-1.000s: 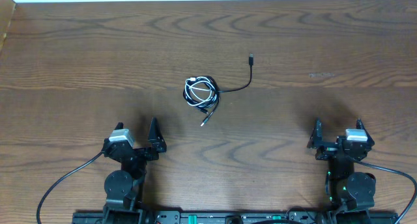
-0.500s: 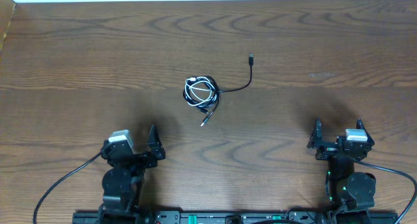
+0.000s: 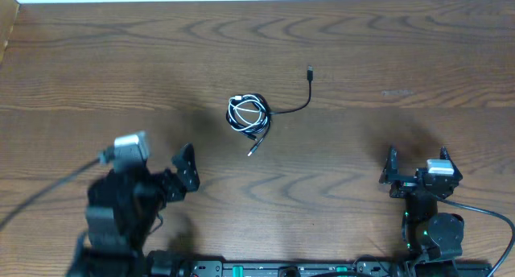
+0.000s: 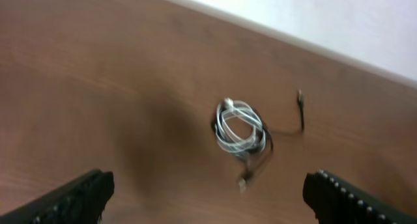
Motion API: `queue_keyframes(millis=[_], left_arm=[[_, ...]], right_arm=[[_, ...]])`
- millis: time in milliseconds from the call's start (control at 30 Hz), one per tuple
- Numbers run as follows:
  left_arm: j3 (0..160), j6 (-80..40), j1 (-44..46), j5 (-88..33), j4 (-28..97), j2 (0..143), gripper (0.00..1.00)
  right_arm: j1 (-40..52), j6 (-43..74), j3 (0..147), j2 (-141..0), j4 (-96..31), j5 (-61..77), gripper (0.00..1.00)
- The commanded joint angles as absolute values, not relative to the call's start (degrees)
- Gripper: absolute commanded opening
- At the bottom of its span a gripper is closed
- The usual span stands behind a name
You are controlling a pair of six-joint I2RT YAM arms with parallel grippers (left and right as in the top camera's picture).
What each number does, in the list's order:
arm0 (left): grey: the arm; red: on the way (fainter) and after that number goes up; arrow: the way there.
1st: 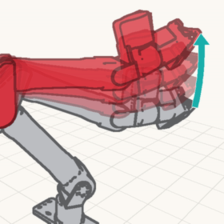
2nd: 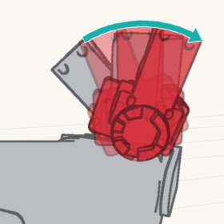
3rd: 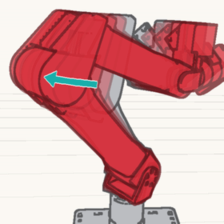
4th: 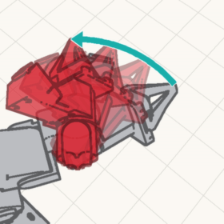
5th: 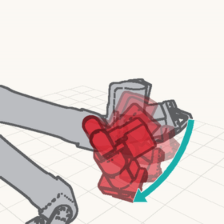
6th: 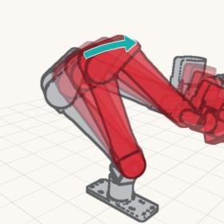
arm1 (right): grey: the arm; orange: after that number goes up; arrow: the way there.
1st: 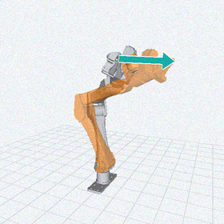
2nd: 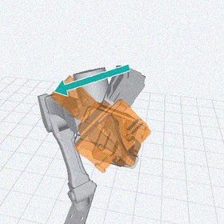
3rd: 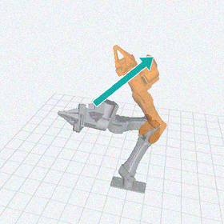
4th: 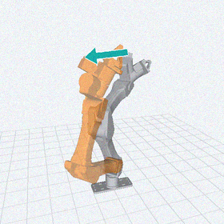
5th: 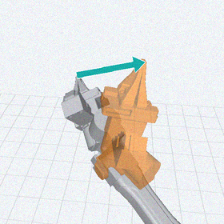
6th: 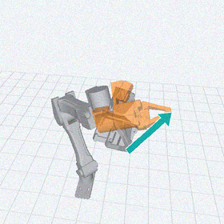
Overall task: Untangle cables
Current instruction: 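Move the left gripper forward over the black-and-white cable bundle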
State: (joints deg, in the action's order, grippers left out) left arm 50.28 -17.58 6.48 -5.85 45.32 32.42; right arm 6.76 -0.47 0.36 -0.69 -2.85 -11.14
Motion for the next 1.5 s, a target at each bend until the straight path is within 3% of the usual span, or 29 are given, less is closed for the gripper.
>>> queue_keyframes(millis=[0, 233, 600, 633, 667, 700, 967, 1067, 1167, 1467], left_arm=[[62.0, -17.6, 6.7, -12.0, 53.6, 44.1, 0.99], [79.5, -17.7, 6.7, -18.2, 71.6, 65.5, 0.99], [79.9, -17.7, 6.7, -22.8, 66.8, 82.4, 0.99], [79.9, -17.8, 6.7, -22.8, 65.7, 83.8, 0.88], [79.9, -18.5, 6.7, -23.0, 65.1, 85.2, 0.34], [79.9, -20.3, 6.7, -23.2, 64.8, 86.5, 0.08], [79.9, -26.9, 6.7, -23.4, 59.3, 95.7, 0.1], [79.9, -29.0, 6.7, -23.4, 56.3, 98.6, 0.47], [79.9, -31.4, 6.7, -23.4, 53.3, 100.9, 0.67], [79.8, -34.8, 9.2, -23.4, 46.0, 106.4, 0.75]], right_arm=[[6.5, -0.3, 0.3, -0.3, -3.1, -11.2, 0.99], [6.5, -0.3, 0.3, -0.3, -3.1, -11.2, 0.99], [6.5, -0.3, 0.3, -0.3, -3.1, -11.2, 0.99], [6.5, -0.3, 0.3, -0.3, -3.1, -11.2, 0.99], [6.5, -0.3, 0.3, -0.3, -3.1, -11.2, 0.99], [6.5, -0.3, 0.3, -0.3, -3.1, -11.2, 0.99], [6.5, -0.3, 0.3, -0.3, -3.1, -11.2, 0.99], [6.5, -0.3, 0.3, -0.3, -3.1, -11.2, 0.99], [6.5, -0.3, 0.3, -0.3, -3.1, -11.2, 0.99], [6.5, -0.3, 0.3, -0.3, -3.1, -11.2, 0.99]])
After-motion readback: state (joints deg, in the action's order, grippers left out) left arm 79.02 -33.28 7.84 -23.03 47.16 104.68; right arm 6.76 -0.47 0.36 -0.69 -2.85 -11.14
